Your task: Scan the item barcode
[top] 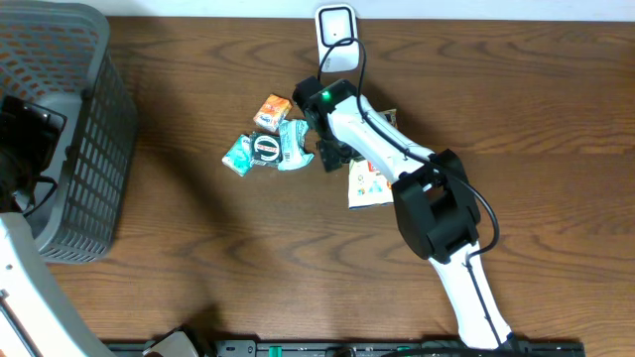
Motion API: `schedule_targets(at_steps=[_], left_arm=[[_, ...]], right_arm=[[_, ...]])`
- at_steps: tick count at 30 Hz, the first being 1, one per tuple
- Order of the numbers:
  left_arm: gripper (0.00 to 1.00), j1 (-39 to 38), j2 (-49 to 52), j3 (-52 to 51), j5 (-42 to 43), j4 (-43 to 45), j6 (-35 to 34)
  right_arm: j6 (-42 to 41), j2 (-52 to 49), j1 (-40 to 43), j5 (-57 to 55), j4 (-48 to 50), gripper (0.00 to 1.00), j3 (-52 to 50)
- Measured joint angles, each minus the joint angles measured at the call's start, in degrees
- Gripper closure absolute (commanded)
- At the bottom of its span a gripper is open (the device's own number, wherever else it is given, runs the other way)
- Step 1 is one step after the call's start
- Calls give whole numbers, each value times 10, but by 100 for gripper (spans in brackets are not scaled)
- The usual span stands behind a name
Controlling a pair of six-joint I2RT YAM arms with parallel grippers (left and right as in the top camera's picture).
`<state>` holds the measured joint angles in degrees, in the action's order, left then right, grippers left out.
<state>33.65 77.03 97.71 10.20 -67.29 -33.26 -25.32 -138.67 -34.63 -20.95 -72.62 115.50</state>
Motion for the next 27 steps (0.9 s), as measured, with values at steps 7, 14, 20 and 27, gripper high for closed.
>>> schedule_targets(at_steps=[7,14,20,27], left_arm=[[2,0,0,0,0,0,0],[3,0,0,0,0,0,0],[2,0,0,0,0,0,0],[2,0,0,0,0,0,0]], right_arm=[[-2,-12,9,-46,-31,99,11],[62,-8,63,78,-94,99,82],[164,27,138,325,-95,99,112],[306,57,237,659,-90,99,81]])
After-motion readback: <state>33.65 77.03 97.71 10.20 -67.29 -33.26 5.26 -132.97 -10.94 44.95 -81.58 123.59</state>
